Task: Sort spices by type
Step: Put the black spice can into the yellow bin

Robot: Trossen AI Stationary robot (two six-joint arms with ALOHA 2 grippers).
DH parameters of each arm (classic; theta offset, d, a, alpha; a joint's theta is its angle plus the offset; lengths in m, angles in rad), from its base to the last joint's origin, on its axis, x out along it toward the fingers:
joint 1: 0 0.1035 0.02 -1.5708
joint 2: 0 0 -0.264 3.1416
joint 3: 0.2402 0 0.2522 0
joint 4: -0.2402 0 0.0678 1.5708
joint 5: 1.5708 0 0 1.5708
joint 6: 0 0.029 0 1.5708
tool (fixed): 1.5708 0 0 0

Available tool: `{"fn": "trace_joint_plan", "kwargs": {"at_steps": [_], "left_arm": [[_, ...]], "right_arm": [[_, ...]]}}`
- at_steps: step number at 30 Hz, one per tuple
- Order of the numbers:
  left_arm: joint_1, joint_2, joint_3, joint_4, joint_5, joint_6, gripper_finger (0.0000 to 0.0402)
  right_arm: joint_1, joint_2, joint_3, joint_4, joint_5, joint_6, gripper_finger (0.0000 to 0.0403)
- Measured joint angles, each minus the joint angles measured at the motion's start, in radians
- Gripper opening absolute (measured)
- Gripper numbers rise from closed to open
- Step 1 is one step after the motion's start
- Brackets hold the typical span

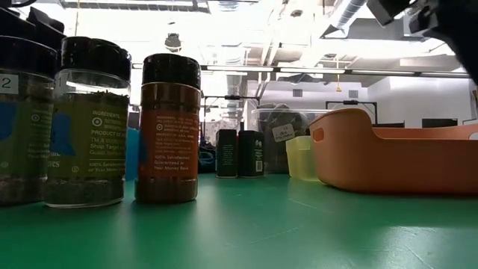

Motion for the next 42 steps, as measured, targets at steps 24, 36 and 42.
{"fn": "trace_joint_plan", "kwargs": {"at_steps": [24, 36, 42], "left_arm": [[0.045, -0.005, 0.076, 0.002, -0.072, 0.065, 0.0215], [0.038, 0.016, 0.074, 0.128, -0.072, -0.08, 0.0215], [0.026, 0.125, 0.074, 0.262, -0.077, -0.032, 0.0215]], "right_arm": [[0.135, 0.0, 0.0, 0.065, 0.11, 0.006, 0.0358], [0.029, -0.003, 0.0, 0.021, 0.098, -0.244, 0.0355], [0.042, -0.045, 0.0, 0.02, 0.132, -0.234, 0.0347]]}}
